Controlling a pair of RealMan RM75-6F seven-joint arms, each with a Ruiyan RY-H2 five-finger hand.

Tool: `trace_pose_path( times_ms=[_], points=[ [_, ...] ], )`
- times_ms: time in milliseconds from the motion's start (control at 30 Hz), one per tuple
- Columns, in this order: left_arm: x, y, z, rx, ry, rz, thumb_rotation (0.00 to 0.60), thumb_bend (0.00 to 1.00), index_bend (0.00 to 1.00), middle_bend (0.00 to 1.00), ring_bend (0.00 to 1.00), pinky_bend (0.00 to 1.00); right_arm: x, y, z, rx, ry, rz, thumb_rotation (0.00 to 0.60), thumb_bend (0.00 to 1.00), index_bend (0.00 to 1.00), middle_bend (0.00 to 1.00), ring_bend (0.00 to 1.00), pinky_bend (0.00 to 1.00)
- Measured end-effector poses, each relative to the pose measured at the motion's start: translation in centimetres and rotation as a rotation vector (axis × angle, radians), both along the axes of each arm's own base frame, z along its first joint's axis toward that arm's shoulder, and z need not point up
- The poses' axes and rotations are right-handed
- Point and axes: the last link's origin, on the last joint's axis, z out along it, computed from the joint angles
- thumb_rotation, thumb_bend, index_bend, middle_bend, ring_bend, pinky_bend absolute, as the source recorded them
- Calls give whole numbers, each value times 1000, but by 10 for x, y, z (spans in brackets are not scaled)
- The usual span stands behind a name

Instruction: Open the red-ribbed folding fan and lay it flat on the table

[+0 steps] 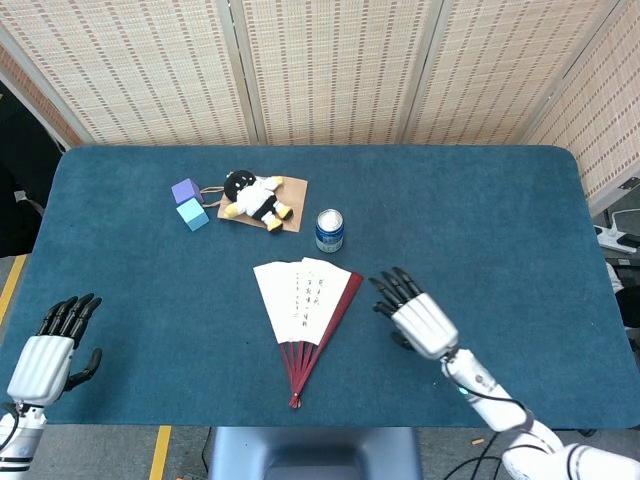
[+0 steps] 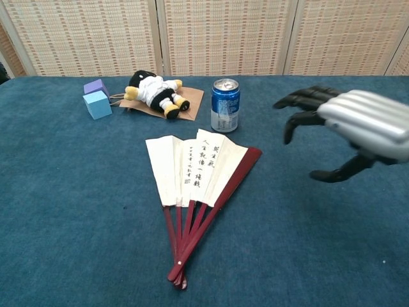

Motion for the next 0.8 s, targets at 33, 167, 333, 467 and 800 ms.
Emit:
trace_pose_path(
  times_ms=[33,167,333,467,800],
  points=[
    [0,0,1,0,-1,2,600,446,0,17,0,88,6,-3,-8,11,12,15,600,142,381,74,0,0],
    [-1,0,3,6,-5,10,600,446,0,20,0,89,24,-14,-32,22,40,42,600,142,377,74,0,0],
    [-1,0,3,0,-5,21,600,446,0,19,0,90,37,-20,-53,44,71,54,600,142,364,74,0,0],
    [-1,-2,3,0,-3,18,600,446,0,20,0,90,45,-20,-68,55,82,56,600,142,366,74,0,0],
    [-2,-2,3,-8,-9,32,600,444,0,21,0,92,46,-18,-94,76,59,32,600,157,438,102,0,0]
  ],
)
